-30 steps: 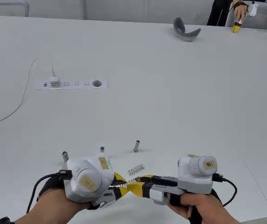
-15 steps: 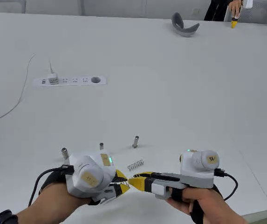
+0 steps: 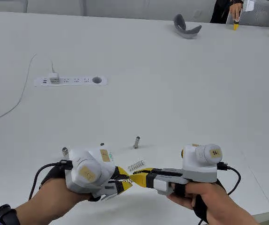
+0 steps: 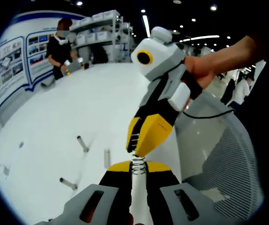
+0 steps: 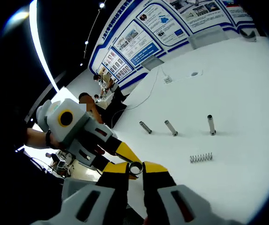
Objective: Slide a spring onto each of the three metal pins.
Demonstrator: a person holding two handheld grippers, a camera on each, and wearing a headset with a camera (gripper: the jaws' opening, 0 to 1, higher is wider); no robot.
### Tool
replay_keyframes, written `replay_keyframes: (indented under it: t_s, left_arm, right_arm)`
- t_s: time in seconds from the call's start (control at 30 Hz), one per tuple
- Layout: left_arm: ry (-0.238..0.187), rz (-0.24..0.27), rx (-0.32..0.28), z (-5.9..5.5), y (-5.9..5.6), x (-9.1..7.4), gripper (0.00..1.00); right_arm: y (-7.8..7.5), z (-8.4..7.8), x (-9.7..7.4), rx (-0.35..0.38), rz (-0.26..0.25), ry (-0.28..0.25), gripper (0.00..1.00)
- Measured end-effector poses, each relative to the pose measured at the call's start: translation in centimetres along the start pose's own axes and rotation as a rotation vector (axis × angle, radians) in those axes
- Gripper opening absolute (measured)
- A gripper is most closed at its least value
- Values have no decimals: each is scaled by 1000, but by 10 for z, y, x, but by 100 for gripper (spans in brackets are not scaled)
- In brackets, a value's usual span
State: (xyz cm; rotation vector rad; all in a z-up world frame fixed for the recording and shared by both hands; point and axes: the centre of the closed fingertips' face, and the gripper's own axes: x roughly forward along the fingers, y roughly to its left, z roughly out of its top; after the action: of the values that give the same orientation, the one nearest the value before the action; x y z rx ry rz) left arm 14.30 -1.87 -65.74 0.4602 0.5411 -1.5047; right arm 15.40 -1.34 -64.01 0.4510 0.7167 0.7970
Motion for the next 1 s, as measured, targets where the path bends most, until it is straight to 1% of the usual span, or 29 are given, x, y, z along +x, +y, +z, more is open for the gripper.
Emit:
replay_keyframes:
  t_s: [0.13,0.23,0.3,0.4,0.47,0.57,0.73,0.83,1.0]
  left_arm:
    - [-33,-8,-3,5,2,-5,9]
    - [-68,-15,-9,12,4,-9,9]
    - [-81,-14,-20,15,5,-11,9]
    - [-95,-16,-18,18,4,-11,9]
    - [-102,-17,-12,20,4,-12,9]
    - [-118,-23,-8,23,2,-15,9]
    - [-132,-34,-4,26,-1,-17,9]
    - [-138,-38,-2,28,-2,-19,9]
    - [-139,-42,3,29,-1,-20,9]
  right_arm:
    - [6,6,0,-108,1,58,12]
    - [11,12,-1,-203,5,117,12]
    - [12,14,-2,-253,5,152,12]
    - [15,14,-2,-338,16,228,13]
    - [17,13,-2,-384,21,261,13]
    - [20,11,-4,-464,42,326,13]
    - [26,10,-5,-526,90,394,13]
    - [27,10,-5,-570,107,429,13]
    - [28,11,-4,-603,126,451,13]
